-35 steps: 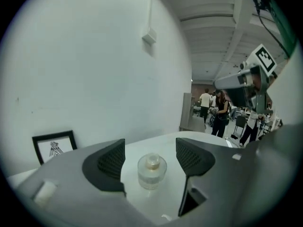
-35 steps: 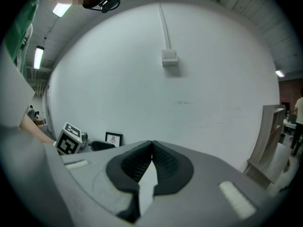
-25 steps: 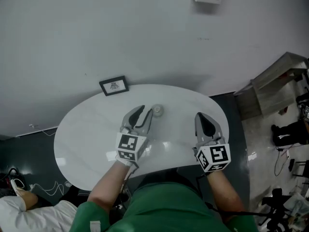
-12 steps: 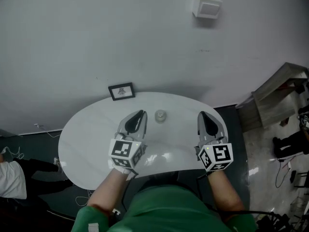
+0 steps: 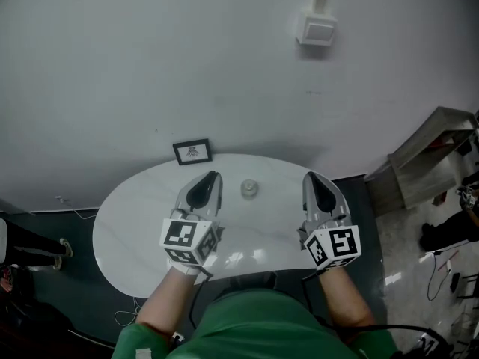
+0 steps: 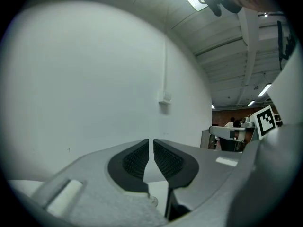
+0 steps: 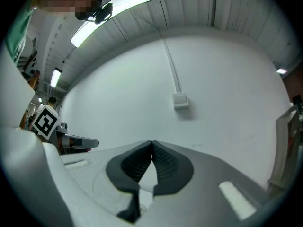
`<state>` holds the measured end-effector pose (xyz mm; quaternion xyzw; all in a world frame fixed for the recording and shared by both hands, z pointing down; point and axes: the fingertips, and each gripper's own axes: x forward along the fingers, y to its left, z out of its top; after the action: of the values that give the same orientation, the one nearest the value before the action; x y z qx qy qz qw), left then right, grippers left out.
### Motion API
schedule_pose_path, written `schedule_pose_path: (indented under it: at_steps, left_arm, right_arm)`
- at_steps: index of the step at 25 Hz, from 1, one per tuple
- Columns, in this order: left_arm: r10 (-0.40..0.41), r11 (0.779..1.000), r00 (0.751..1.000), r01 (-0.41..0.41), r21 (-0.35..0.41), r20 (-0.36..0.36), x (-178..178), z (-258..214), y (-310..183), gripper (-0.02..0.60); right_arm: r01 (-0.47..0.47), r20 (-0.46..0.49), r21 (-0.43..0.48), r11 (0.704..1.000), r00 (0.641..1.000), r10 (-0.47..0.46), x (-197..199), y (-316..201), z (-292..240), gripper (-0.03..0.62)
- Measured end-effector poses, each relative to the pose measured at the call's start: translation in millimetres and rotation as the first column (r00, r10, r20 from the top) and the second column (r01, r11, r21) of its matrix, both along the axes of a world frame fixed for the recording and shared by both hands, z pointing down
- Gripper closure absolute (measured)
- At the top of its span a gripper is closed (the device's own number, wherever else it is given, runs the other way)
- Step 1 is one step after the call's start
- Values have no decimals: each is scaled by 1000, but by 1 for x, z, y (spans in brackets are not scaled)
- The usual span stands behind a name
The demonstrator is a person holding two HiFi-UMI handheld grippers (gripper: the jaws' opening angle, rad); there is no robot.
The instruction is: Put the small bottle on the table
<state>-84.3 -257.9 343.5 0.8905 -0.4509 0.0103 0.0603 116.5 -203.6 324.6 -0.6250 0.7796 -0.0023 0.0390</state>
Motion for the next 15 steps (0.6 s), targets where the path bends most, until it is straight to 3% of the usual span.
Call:
schedule_pose_path:
  at_steps: [4,10,15]
  left_arm:
    - [-20,1000,1000,19,-17,-14,-5,-6,0,543]
    - [-44,993,997,37,109,65,-3,-21,2,543]
    - [-31,992,997,23,122,64,3,-23,4,541]
  right_arm:
    - [20,-12,21,1000,1000,-19,-8,1,-11,599]
    - [32,-8,27,999,999,-32,-9,2,-17,599]
    - [37,-13,30,999,999,-37,-9,2,-19,599]
